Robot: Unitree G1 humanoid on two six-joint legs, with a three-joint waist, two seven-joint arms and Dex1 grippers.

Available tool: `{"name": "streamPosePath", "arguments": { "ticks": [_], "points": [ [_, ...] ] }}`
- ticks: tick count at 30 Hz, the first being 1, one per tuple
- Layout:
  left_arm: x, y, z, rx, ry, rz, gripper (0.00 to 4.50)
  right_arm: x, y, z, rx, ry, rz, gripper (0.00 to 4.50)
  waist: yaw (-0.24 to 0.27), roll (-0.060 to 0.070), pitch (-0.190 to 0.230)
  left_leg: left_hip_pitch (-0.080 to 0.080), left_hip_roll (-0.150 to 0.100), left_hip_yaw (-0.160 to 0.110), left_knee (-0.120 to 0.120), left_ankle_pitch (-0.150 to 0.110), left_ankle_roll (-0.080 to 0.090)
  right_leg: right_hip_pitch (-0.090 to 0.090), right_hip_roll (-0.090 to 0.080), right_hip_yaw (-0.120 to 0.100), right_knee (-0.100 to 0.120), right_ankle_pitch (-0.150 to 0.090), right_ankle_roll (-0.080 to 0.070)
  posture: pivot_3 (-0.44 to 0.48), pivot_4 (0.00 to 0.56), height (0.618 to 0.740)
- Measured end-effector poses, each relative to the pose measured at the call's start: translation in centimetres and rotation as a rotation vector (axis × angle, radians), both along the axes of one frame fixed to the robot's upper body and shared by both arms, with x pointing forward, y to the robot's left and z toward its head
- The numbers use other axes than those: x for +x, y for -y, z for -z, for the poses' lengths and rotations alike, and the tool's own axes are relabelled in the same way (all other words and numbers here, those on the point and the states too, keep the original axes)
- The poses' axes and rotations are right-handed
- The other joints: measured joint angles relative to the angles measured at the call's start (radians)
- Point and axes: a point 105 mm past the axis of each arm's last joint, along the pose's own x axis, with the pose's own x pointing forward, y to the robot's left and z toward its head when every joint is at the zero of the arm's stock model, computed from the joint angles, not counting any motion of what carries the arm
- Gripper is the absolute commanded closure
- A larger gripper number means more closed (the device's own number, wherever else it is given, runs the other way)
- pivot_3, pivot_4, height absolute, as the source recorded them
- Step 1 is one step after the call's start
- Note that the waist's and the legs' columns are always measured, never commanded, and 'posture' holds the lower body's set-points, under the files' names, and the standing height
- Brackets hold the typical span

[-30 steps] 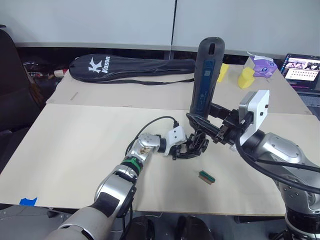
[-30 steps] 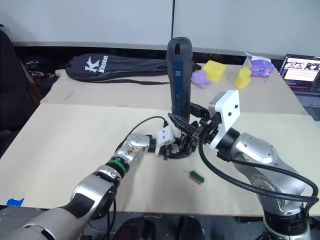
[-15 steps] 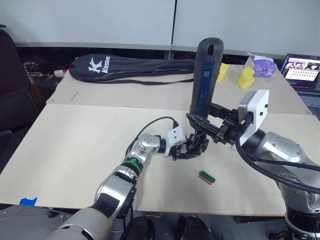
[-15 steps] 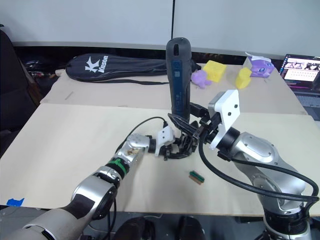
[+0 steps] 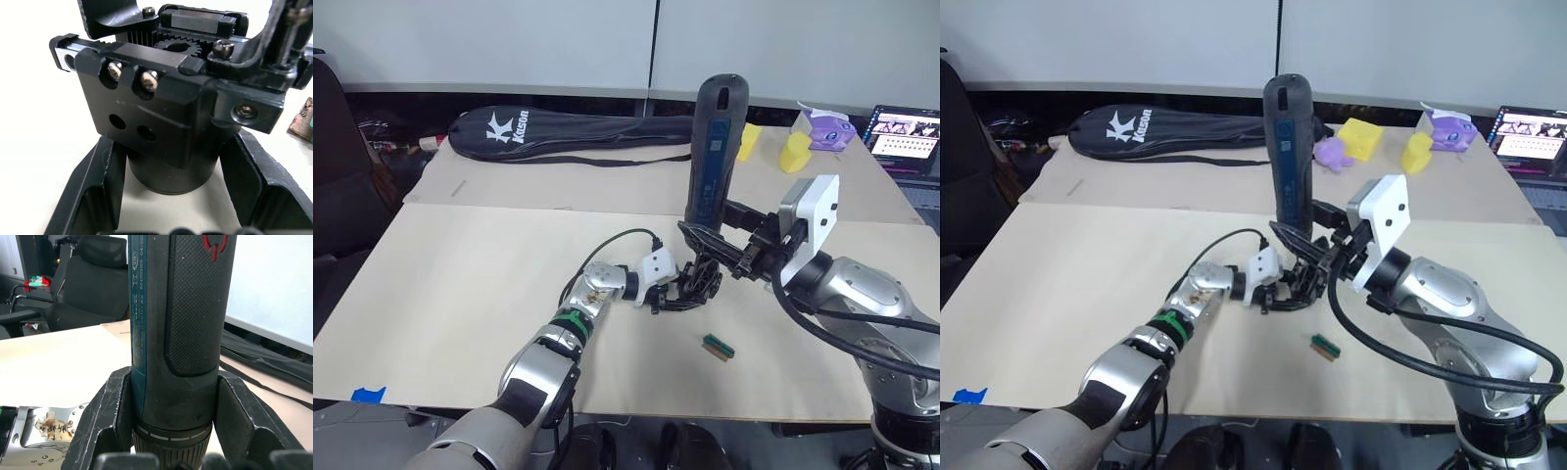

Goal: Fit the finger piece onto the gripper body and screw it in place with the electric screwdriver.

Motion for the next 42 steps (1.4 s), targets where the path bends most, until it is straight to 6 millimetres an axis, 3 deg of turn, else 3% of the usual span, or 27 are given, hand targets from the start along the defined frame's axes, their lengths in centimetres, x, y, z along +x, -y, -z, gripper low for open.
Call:
{"name": "streamPosePath", "arguments": {
  "ticks": [20,42],
  "points": [
    [0.0,0.0,0.0,0.0,0.0,-0.002,2.21,0.0,-0.4,0.7,0.038,-0.017,0.014,2.6,-0.001,0.0,0.0,0.0,0.0,0.0,0.0,0.0,0.0,0.0,0.0,0.0,0.0,0.0,0.0,0.0,0.15,0.74],
    [0.0,-0.1,0.1,0.002,-0.001,-0.003,2.21,0.5,0.6,1.5,0.069,-0.037,0.009,2.6,-0.002,0.0,0.0,0.002,0.0,0.0,0.0,0.0,0.0,0.002,0.0,0.0,0.0,0.0,0.0,0.0,0.15,0.74]
  ]
}}
